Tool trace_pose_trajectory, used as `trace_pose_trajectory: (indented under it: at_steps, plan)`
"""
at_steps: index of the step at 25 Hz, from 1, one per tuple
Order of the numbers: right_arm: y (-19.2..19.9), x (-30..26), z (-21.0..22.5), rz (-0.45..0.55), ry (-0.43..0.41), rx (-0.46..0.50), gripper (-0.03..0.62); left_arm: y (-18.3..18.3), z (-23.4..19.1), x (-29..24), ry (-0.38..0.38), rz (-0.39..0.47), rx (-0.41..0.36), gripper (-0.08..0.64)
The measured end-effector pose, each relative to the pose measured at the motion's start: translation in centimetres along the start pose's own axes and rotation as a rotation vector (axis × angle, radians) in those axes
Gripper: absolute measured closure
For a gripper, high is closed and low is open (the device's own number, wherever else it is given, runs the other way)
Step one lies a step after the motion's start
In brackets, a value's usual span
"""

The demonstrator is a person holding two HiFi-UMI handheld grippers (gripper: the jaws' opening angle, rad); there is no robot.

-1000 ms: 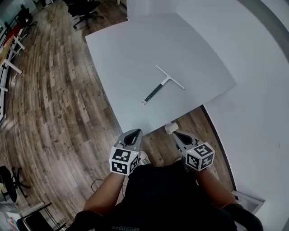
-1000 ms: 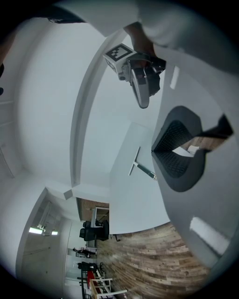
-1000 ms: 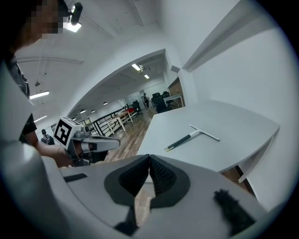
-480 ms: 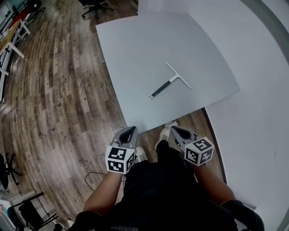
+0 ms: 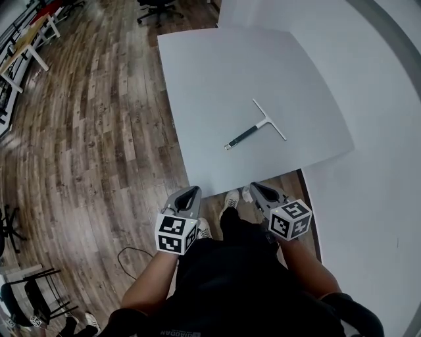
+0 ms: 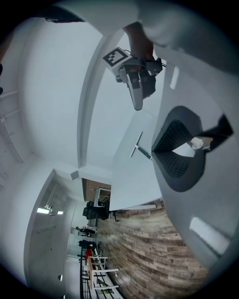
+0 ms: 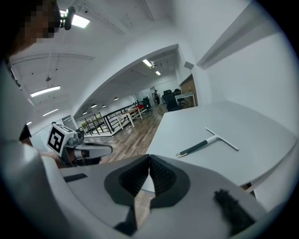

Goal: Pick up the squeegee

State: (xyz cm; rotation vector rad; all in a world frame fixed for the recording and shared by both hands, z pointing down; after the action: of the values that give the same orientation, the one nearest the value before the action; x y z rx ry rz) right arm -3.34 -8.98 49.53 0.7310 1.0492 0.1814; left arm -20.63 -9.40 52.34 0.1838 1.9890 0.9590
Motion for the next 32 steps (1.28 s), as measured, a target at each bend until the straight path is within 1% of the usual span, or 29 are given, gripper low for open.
trace_pose_trajectory:
  at_steps: [4,10,17,25,30,32]
  plan:
    - [-0.1,-0.4,0.1,-0.006,-0.020,0.007,0.588,-0.1,-0.2,0.0,-0.020,-0.004,0.004,0.554]
    - [0.3,-1.5,1.3,-0.020,-0.039,0.005,0.586,-0.4,0.2,-1.4,-0.019,-0.018,-0.009,0.554]
    - [-0.2,-2.4,3.9,-0.028,-0.054,0.006,0.586,-1.8,0.3,-3.6,-0.032,-0.032,-0.024,0.554]
    - [-2.3,-3.4,6.5,-0.026,-0.076,0.006,0.586,-3.7,-0.1,-5.6,-0.053,-0.066,-0.040,0.554]
    - [-2.8,-4.6,8.9,-0.037,-0.092,-0.017,0.587,-4.7,-0.3,-7.6,-0.074,-0.090,-0.054,0.554]
    - [-3.1,-5.2,10.0,-0.036,-0.080,-0.028,0.586,-5.2,-0.7,-8.3,-0.081,-0.090,-0.052,0.554]
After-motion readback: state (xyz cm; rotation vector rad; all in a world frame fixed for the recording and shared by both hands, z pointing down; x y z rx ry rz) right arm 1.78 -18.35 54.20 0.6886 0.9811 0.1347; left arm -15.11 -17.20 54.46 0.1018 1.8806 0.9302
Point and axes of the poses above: the fingertips, and each gripper's own axes: x backward along the fingers, z to its right, y out of its underside, the point moved 2 cm from there along x, backward along the fingers, and after that the axes turned 15 degrees about -z, right-handed, at the moved point
